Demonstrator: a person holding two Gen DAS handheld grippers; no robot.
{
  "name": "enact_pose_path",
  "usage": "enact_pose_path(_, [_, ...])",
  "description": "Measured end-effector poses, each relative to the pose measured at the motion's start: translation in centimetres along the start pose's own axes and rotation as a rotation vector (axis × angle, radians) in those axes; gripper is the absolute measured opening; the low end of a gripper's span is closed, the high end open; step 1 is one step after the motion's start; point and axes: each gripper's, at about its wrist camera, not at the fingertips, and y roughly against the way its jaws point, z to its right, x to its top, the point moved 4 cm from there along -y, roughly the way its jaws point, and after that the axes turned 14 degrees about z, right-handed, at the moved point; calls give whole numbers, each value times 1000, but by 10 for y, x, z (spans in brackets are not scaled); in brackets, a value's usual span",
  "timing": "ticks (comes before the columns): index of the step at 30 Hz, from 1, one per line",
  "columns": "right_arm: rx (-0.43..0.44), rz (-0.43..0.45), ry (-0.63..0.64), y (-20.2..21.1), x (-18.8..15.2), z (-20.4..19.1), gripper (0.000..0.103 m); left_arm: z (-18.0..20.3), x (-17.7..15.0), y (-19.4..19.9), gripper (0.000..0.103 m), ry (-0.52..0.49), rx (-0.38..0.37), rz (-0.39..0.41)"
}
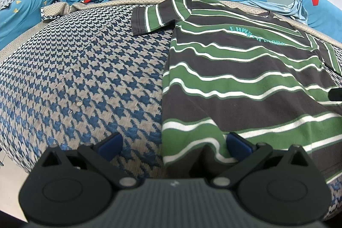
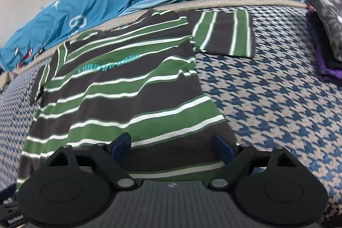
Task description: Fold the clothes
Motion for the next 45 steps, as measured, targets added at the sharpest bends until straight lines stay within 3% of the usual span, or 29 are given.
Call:
enact_pose_path(15, [-78, 47, -97, 39, -10, 69, 84, 2, 1, 0, 103, 6, 14, -13])
enact_pose_path(21, [-77, 62, -61, 48, -20, 74, 82, 3, 2, -1, 103, 17, 31, -15])
enact_pose_path(28, [-56, 70, 25, 49, -25, 60, 51, 3, 2, 0, 103, 21, 31, -12])
enact_pose_path(30, [-55, 73, 46, 50, -27, 58, 38, 2, 2, 1, 103, 21, 29, -9])
enact_pose_path(32, [-26, 70, 58, 50, -28, 54, 14, 2, 2, 1, 103, 21, 28, -7])
enact_pose_path(35, [-5, 74, 43, 53, -29, 54, 7, 2, 2, 1, 103, 20, 28, -5])
enact_pose_path(45, [-19, 119, 25, 77, -34, 62, 6, 1, 2, 4, 103, 25, 26, -9])
